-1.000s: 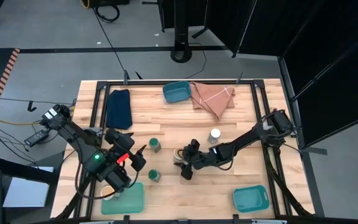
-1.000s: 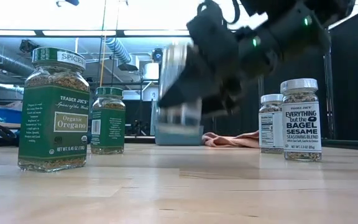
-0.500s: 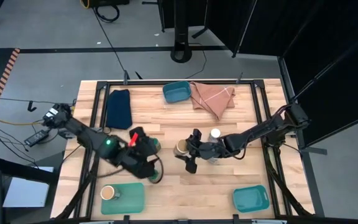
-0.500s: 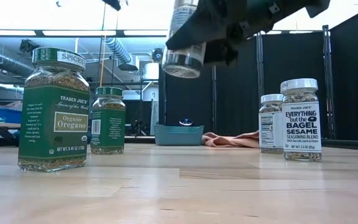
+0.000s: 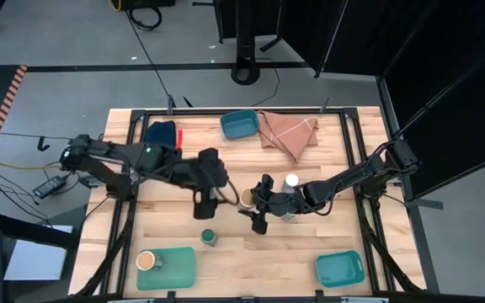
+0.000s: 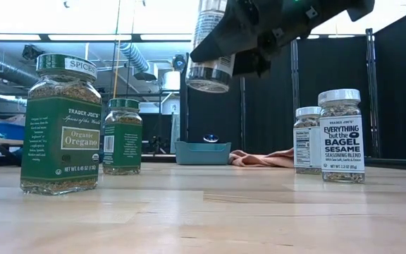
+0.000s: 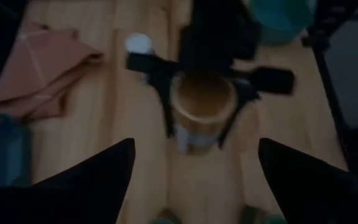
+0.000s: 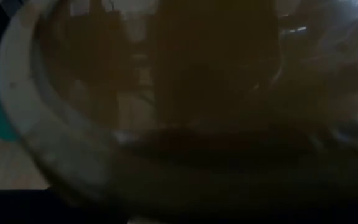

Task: Sort spices by type
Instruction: Put the brown seasoning bottle into the light green bin

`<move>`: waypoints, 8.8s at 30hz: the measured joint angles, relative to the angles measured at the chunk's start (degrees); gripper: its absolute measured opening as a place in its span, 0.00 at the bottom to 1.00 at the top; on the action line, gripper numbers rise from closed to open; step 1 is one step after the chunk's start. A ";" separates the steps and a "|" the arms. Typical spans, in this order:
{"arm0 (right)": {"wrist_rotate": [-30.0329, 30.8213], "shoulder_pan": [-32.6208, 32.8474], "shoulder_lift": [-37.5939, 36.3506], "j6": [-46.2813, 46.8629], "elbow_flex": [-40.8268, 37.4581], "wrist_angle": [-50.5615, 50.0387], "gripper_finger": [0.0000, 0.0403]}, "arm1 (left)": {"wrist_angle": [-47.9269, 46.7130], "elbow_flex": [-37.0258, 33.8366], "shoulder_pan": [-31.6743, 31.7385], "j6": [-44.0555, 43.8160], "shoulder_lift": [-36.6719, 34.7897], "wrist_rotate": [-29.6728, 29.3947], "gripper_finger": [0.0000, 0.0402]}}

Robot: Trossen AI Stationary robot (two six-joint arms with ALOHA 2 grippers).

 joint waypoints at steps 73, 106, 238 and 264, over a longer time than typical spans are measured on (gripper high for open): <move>0.24 -0.87 0.11 -0.24 0.00 0.26 0.76 | 11.28 0.00 2.59 10.51 14.53 5.71 0.86; 0.28 -0.76 0.09 0.17 0.08 -0.78 0.77 | 7.82 0.00 2.59 8.40 14.83 4.44 0.69; -1.42 -1.20 -11.45 18.23 0.00 -26.43 0.93 | -12.21 -12.30 -49.69 -62.95 10.25 -26.13 0.72; -1.26 -1.22 -11.45 18.27 0.00 -26.43 0.93 | -0.09 -26.22 -49.57 -63.02 3.72 -26.69 0.73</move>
